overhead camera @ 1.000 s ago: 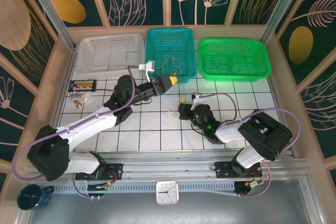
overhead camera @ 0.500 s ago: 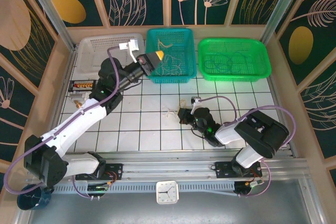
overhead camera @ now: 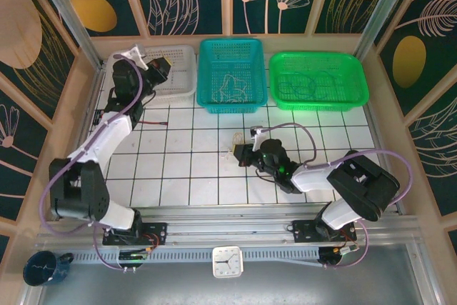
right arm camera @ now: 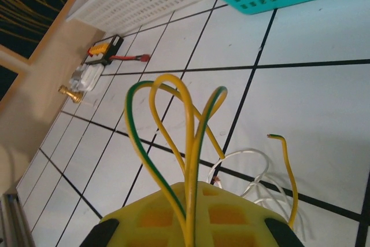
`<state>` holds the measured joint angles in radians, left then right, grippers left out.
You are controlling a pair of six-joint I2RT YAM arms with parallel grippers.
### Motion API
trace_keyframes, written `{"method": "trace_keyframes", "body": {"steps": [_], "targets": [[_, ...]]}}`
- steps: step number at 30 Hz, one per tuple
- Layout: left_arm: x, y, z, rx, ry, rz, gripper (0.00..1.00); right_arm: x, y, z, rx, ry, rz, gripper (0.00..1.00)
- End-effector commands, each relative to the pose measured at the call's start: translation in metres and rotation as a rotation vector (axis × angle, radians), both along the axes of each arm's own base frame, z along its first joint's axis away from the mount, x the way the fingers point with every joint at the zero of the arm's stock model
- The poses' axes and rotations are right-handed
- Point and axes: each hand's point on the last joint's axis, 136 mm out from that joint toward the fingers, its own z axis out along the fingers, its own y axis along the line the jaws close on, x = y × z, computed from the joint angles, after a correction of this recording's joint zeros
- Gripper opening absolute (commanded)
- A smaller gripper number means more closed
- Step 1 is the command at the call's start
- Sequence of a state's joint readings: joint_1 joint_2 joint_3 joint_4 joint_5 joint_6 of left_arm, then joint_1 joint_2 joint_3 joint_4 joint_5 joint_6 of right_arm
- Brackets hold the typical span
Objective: Untangle the cables
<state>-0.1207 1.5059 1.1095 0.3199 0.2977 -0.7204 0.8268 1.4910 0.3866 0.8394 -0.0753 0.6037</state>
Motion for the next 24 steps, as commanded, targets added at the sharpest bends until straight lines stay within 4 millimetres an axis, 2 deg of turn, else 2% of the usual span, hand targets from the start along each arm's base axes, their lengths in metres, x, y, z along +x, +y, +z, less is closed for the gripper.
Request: {"method": "trace_keyframes", "body": {"steps": [1,5,6,10,13,15,19,24], "targets": [[0.023,0.014,0.010,0.045,-0.029,0.027,0.00,-0.005,0.009,0.000,-0.011,0.000,0.067,0.00],[0.056,0.028,-0.015,0.065,0.033,0.052,0.00,-0.007,0.009,0.001,-0.009,0.003,0.104,0.00],[0.066,0.030,-0.032,0.072,0.071,0.055,0.00,-0.008,0.009,0.000,-0.011,0.007,0.114,0.00],[0.090,0.033,-0.064,0.116,0.141,0.049,0.00,-0.009,0.007,0.000,-0.009,0.016,0.140,0.00],[0.101,0.036,-0.083,0.161,0.183,0.049,0.13,-0.009,0.005,0.001,-0.007,0.020,0.146,0.00],[0.106,0.040,-0.089,0.188,0.200,0.061,0.29,-0.010,0.003,0.003,-0.005,0.015,0.149,0.00],[0.108,0.045,-0.081,0.198,0.185,0.070,0.52,-0.009,0.001,0.007,-0.001,0.002,0.159,0.00],[0.099,0.037,-0.051,0.179,0.127,0.025,0.66,-0.008,-0.003,0.012,0.021,-0.006,0.188,0.00]]}}
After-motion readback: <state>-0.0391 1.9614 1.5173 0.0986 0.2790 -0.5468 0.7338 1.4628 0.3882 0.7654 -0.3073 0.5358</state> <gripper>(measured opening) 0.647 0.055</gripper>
